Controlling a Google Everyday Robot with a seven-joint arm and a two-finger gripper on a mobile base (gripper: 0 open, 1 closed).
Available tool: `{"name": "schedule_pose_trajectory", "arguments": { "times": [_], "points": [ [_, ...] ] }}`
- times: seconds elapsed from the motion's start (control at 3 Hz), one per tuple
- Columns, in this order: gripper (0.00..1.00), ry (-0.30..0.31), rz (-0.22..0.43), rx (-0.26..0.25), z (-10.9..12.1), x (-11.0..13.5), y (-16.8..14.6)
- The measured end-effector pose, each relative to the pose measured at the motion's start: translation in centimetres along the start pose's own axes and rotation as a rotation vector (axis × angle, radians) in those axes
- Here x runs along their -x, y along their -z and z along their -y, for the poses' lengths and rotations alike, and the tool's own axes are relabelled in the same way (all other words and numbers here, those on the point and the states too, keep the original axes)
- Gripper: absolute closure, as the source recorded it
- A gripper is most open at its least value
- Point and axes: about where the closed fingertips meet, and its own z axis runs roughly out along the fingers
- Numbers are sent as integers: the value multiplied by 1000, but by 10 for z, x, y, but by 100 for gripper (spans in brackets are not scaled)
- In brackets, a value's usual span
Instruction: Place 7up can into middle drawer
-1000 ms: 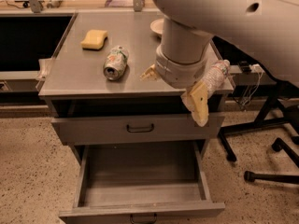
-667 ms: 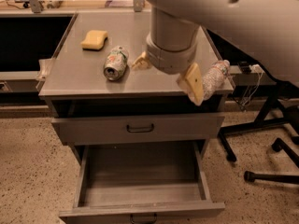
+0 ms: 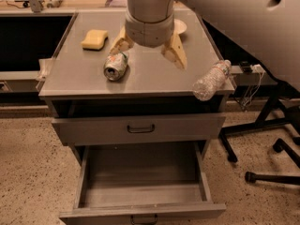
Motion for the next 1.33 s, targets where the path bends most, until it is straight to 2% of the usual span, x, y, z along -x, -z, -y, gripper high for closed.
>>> {"name": "schedule_pose_trajectory", "arguments": {
  "times": [0.33, 0.67, 1.0, 1.33],
  "points": [
    [0, 29, -1, -10, 4, -3, -2],
    [0, 29, -1, -11, 4, -3, -2],
    [0, 31, -7, -33, 5, -21, -23],
    [0, 47, -23, -47, 12, -52, -48]
  ]
}}
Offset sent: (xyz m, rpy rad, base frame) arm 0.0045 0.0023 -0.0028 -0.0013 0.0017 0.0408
